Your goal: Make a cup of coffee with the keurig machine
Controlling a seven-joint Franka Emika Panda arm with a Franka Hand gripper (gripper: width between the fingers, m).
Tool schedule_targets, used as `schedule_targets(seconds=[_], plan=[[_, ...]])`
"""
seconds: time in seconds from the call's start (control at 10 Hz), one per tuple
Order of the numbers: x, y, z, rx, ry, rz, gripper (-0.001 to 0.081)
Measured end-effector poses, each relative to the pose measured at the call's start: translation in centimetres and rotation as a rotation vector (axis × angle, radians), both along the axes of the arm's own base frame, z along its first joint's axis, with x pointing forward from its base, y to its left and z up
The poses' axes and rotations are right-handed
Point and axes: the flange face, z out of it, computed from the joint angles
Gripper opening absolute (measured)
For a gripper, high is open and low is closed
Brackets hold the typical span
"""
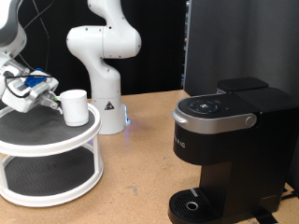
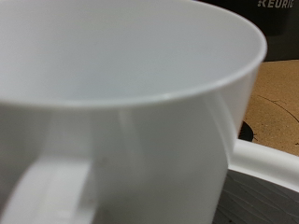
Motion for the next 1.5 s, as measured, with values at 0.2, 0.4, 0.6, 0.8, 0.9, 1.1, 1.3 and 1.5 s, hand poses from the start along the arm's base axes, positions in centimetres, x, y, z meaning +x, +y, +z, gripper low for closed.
schedule_targets(seconds=[0.2,0.4,0.6,0.8,0.9,1.1,1.3,1.5], plan=[[0.0,0.0,0.0,-0.002,0.008,-0.004,0.0075],[0.4,0.1,0.7,0.004,0.076,-0.018,0.0075],[1.2,0.3,3.1,0.027,0.128,-0.021,0.0075],[1.8,0.3,5.8,0.039,0.147,-0.02,0.0075],[2.1,0.3,7.3,0.043,0.151,-0.021,0.0075],[2.2,0.1,9.4,0.025,0.161,0.018,0.0075],[2.2,0.4,8.9,0.037,0.163,0.014,0.0075],[3.6,1.9,8.1,0.048,0.172,-0.035,0.0075]])
